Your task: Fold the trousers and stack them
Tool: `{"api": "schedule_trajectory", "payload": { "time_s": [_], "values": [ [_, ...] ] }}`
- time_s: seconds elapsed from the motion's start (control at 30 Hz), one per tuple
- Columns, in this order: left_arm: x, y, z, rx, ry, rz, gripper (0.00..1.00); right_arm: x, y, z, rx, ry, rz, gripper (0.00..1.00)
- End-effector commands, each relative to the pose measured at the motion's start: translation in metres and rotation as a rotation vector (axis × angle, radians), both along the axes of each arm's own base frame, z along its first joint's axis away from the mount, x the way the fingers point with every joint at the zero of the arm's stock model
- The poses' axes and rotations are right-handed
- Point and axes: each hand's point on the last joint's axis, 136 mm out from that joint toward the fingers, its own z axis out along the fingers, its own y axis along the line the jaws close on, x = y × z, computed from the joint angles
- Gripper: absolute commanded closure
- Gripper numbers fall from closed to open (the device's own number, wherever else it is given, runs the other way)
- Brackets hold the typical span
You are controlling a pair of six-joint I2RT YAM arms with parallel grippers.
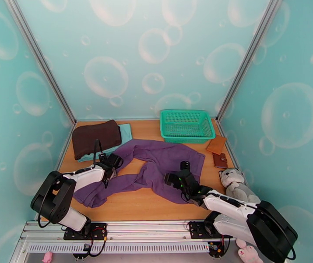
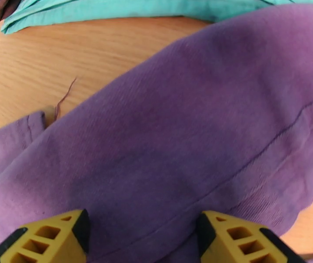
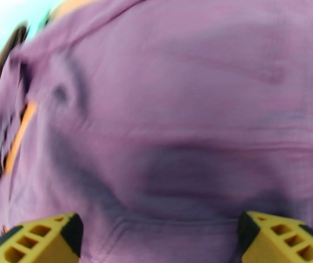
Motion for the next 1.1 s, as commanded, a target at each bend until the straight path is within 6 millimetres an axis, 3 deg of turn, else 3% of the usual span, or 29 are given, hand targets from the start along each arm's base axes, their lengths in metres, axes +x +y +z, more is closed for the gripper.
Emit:
{"api": "schedule_trajectory", "payload": {
  "time_s": [0.0, 0.07, 0.23, 0.4, 0.5, 0.6, 0.7, 0.87, 1.07],
  "values": [
    [-0.001, 0.001, -0.014, -0.021, 0.024, 0.011, 0.38, -0.003, -0.032, -0.001, 0.082, -0.009, -0.115, 0.02],
    [0.000, 0.002, -0.017, -0.028, 0.022, 0.015, 0.48, -0.005, -0.051, 0.001, 0.068, -0.013, -0.167, 0.02],
    [-0.002, 0.000, -0.008, -0.062, 0.002, 0.010, 0.67, -0.004, -0.056, 0.006, 0.096, -0.026, -0.184, 0.02],
    [-0.006, 0.000, 0.020, -0.103, -0.056, 0.002, 0.69, -0.003, -0.037, 0.005, 0.097, -0.009, -0.128, 0.02],
    [-0.006, 0.002, 0.041, -0.116, -0.109, 0.004, 0.86, -0.004, -0.026, 0.002, 0.047, -0.001, -0.125, 0.02],
    [0.000, 0.009, 0.059, -0.111, -0.152, 0.020, 1.00, -0.001, -0.026, -0.004, 0.117, 0.010, -0.156, 0.02],
    [0.005, 0.017, 0.072, -0.106, -0.188, 0.046, 1.00, -0.001, -0.040, -0.007, 0.162, 0.003, -0.218, 0.01],
    [0.023, 0.021, 0.102, -0.135, -0.278, 0.055, 1.00, 0.004, -0.073, 0.012, 0.189, -0.058, -0.321, 0.01],
    [0.058, 0.042, 0.168, -0.103, -0.415, 0.113, 1.00, 0.008, -0.106, 0.024, 0.141, -0.078, -0.383, 0.01]
  ]
}}
